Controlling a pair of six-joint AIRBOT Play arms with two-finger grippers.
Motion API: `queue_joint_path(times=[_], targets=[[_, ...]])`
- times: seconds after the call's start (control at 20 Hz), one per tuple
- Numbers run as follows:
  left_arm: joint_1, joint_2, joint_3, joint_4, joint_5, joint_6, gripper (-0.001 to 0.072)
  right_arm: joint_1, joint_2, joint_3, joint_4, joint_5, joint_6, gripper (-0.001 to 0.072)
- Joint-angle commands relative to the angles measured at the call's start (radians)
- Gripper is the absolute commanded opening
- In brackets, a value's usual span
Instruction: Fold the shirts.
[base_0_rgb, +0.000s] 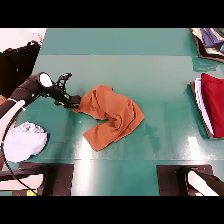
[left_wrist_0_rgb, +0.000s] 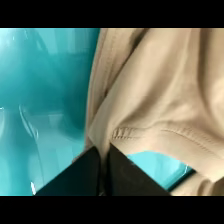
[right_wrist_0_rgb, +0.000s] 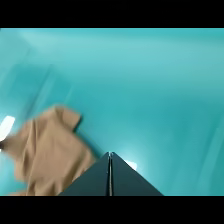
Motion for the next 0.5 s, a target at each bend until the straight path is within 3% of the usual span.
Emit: queue_joint_path(times=[0.0,0.1,0.15,0.2,0.25,0.35,0.45], targets=[[0.002,0.026,0.051,0.018,0.015,0.002,0.0033,0.001,0.000,-0.195,-0.002,0.059,0.031,0.0016],[0.002,0.042,0.103,0.025,0.015,0.003,0.0033,0.018,0.000,-0.389,-0.002,0.050,0.030,0.0017],[0.002,0.048,0.122,0.025,0.018,0.003,0.0033,0.042,0.000,-0.498,-0.001,0.039,0.029,0.0113],[0.002,0.048,0.134,0.023,0.018,0.003,0.0033,0.074,-0.005,-0.597,0.002,0.006,0.029,0.0423],[0.002,0.048,0.138,0.024,0.022,0.003,0.0033,0.120,-0.021,-0.688,0.011,-0.036,0.029,0.0639],[0.002,0.047,0.138,0.024,0.024,0.002,0.0033,0.229,-0.083,-0.806,0.036,-0.138,0.029,0.0549],[0.002,0.047,0.138,0.024,0.023,0.002,0.0033,0.347,-0.157,-0.851,0.118,-0.275,-0.006,0.0549]])
